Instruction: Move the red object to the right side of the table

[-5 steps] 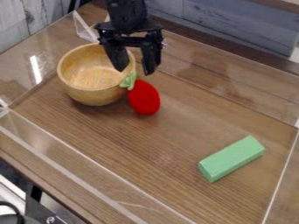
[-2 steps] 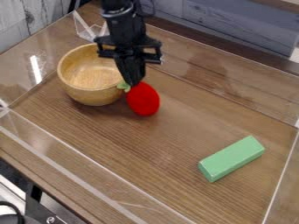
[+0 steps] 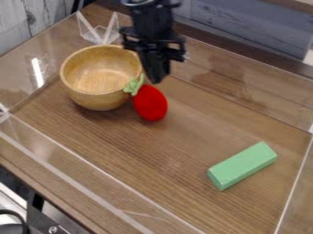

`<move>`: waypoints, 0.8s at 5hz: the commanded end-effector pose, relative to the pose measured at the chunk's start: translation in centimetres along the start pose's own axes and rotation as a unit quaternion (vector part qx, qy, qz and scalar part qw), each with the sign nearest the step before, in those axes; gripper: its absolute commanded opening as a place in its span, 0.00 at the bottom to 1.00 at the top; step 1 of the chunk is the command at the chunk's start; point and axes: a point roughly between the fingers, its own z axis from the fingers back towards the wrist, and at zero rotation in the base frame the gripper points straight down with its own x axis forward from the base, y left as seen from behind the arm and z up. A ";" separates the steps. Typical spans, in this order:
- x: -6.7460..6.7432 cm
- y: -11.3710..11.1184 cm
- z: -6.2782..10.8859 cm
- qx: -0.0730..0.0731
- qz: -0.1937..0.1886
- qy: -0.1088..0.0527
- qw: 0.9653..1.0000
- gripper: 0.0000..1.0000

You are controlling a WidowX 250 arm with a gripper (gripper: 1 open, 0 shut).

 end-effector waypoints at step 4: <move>0.0 -1.4 4.0 0.012 -0.048 -0.032 0.998 0.00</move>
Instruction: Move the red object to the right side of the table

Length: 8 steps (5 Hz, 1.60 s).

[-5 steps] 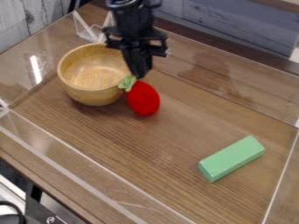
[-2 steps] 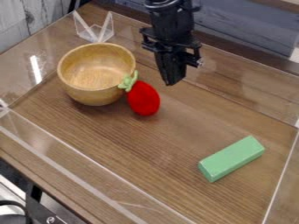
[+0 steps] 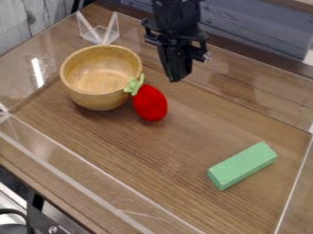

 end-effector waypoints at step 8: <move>-0.4 0.1 -2.7 0.041 0.076 -0.005 0.996 0.00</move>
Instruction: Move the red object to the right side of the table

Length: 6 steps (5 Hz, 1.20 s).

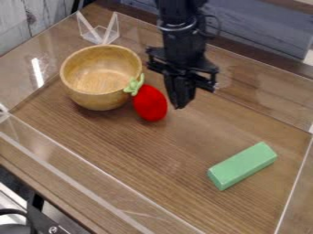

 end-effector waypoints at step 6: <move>1.7 -4.6 -5.3 0.009 -0.001 -0.019 1.000 0.00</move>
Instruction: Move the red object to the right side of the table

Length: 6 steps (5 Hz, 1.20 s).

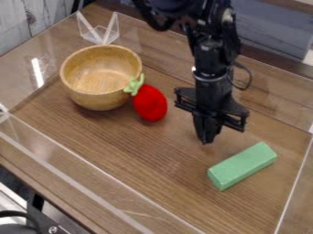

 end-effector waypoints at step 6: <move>1.0 2.5 2.3 -0.007 0.010 -0.030 0.999 0.00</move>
